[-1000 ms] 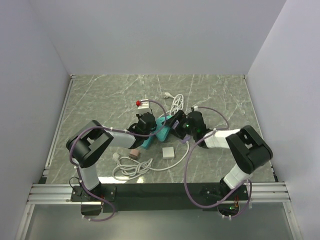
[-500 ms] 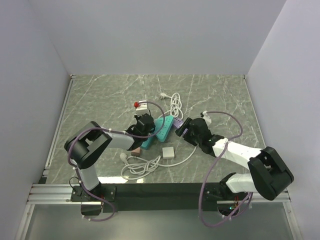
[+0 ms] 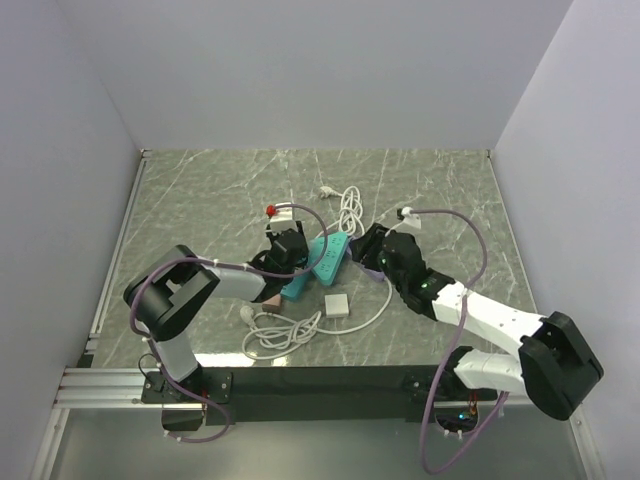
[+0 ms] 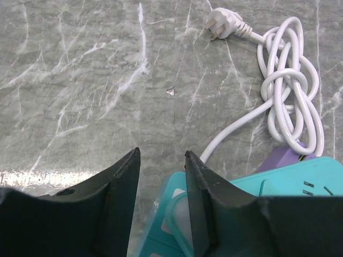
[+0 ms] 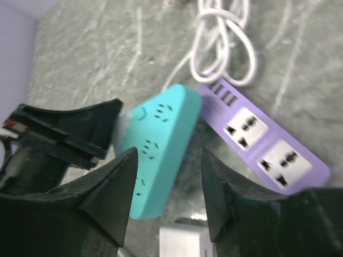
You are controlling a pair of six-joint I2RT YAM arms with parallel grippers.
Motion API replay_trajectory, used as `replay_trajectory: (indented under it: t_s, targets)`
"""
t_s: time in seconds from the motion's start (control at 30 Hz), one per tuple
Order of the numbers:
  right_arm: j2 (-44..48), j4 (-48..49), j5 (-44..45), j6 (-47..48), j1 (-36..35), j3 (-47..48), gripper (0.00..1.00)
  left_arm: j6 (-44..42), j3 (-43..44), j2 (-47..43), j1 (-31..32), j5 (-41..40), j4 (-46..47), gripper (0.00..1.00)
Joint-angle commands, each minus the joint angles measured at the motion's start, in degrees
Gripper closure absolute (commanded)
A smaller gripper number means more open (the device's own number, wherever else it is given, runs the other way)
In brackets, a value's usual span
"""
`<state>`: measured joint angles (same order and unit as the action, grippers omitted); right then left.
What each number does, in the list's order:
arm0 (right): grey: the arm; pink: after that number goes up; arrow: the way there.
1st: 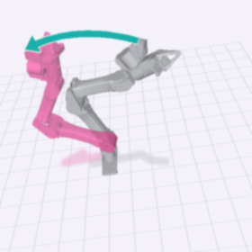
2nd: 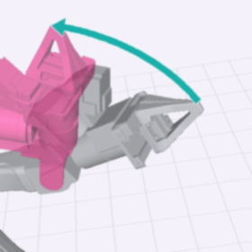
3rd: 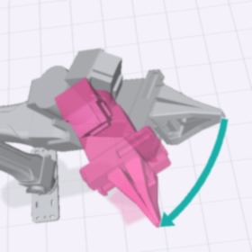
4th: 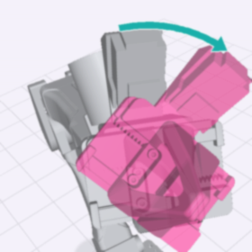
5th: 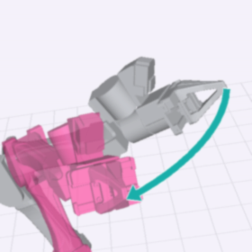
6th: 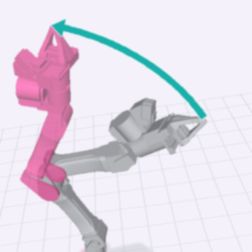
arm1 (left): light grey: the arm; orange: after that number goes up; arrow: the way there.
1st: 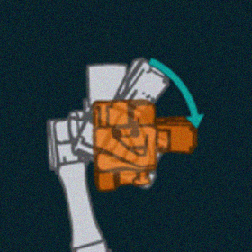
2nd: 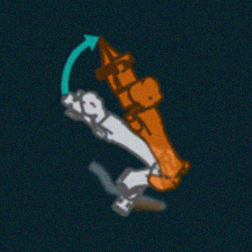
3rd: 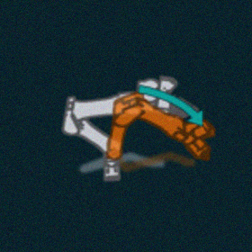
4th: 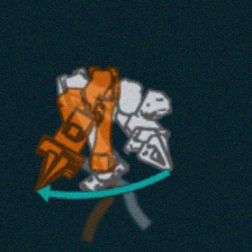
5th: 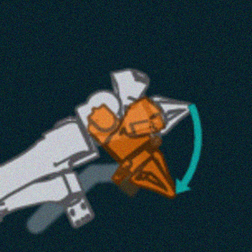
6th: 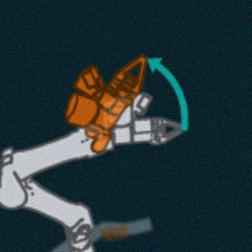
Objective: Insert the plug
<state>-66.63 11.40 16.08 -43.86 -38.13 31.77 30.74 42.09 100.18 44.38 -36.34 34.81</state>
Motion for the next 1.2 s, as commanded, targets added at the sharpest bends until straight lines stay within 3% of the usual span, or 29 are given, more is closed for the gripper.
replay_trajectory:
  t_s: [0.0,0.4,0.73,0.8,1.17]
  targets:
    - [-1.2,7.8,-2.4,4.6,-0.6,1.4,0.48,0.1,-1.5,-1.2,0.4,1.5,-4.2,0.55]
    - [-11.7,19.0,-11.7,6.3,-1.3,3.7,0.67,1.0,-5.3,-5.8,0.3,0.9,-3.0,0.50]
    - [-16.9,19.2,-13.3,7.9,-3.4,7.4,0.77,2.3,-9.1,-9.6,0.3,4.4,2.5,0.50]
    - [-18.4,17.7,-13.3,7.2,-3.5,9.1,1.00,2.7,-10.0,-10.2,0.3,4.3,3.6,0.50]
    - [-27.1,16.1,-15.7,5.5,-4.3,12.2,1.00,3.4,-12.1,-13.7,0.2,2.9,3.9,0.51]
